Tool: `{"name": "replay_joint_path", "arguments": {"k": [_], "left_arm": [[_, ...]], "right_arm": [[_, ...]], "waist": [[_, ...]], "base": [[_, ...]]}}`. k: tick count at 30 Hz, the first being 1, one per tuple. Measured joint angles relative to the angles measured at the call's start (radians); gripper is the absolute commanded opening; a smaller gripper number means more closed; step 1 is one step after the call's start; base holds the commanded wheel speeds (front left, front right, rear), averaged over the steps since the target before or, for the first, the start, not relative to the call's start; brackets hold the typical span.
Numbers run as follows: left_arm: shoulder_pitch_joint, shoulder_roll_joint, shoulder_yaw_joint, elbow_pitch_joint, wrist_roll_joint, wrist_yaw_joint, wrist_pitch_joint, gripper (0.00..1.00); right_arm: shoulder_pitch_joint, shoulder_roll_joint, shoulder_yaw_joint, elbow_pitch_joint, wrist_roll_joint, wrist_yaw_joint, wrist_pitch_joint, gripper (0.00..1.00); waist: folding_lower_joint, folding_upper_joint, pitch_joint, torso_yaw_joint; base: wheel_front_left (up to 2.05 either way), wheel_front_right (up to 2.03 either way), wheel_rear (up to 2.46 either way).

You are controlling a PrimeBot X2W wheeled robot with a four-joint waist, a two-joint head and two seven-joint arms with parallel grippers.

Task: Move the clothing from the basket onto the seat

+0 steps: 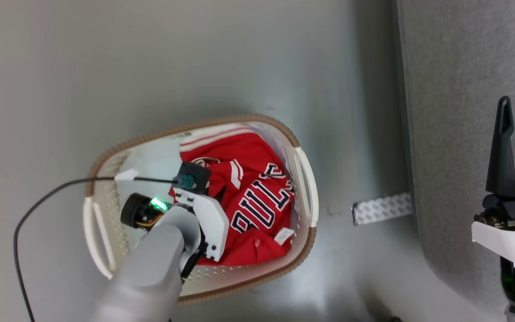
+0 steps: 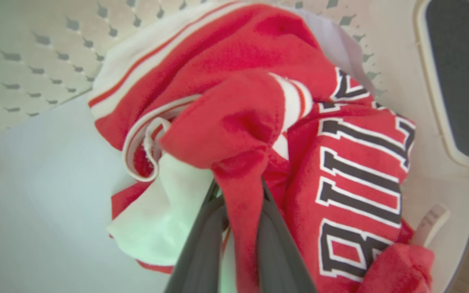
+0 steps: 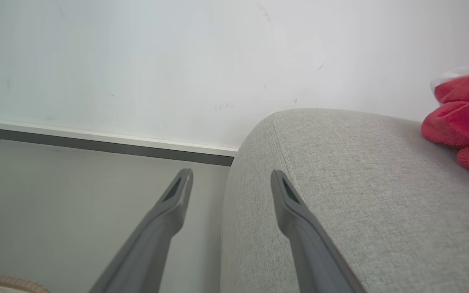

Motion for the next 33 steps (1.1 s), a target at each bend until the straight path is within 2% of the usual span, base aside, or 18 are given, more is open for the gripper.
{"name": "replay_joint_path", "arguments": {"k": [6, 11, 19, 27, 33], "left_arm": [[0.046, -0.003, 0.018, -0.014, -0.060, -0.015, -0.084, 0.00], [0.117, -0.001, 0.031, -0.051, -0.109, -0.022, -0.113, 0.00], [0.272, 0.055, 0.048, -0.203, -0.172, -0.025, -0.109, 0.00], [0.414, 0.111, 0.099, -0.496, -0.214, 0.066, -0.046, 0.00], [0.507, 0.158, 0.132, -0.729, -0.238, 0.144, 0.017, 0.00]], "right_arm": [[0.008, 0.000, -0.025, 0.036, -0.001, 0.000, 0.000, 1.00], [0.057, 0.000, -0.028, 0.090, -0.012, 0.000, 0.000, 1.00], [0.156, 0.000, -0.011, 0.163, -0.027, 0.000, 0.000, 1.00], [0.272, 0.000, 0.030, 0.202, -0.057, 0.000, 0.000, 1.00], [0.343, 0.001, 0.080, 0.216, -0.061, 0.000, 0.000, 1.00]], "waist": [[-0.0001, 0.0000, -0.121, 0.033], [-0.0002, 0.0000, -0.249, 0.067], [-0.0004, 0.0000, -0.489, 0.110], [-0.0005, 0.0000, -0.715, 0.139], [-0.0006, 0.0000, -0.845, 0.150]], "base": [[0.00, 0.00, 0.00], [0.00, 0.00, 0.00], [0.00, 0.00, 0.00], [0.00, 0.00, 0.00], [0.00, 0.00, 0.00]]}}
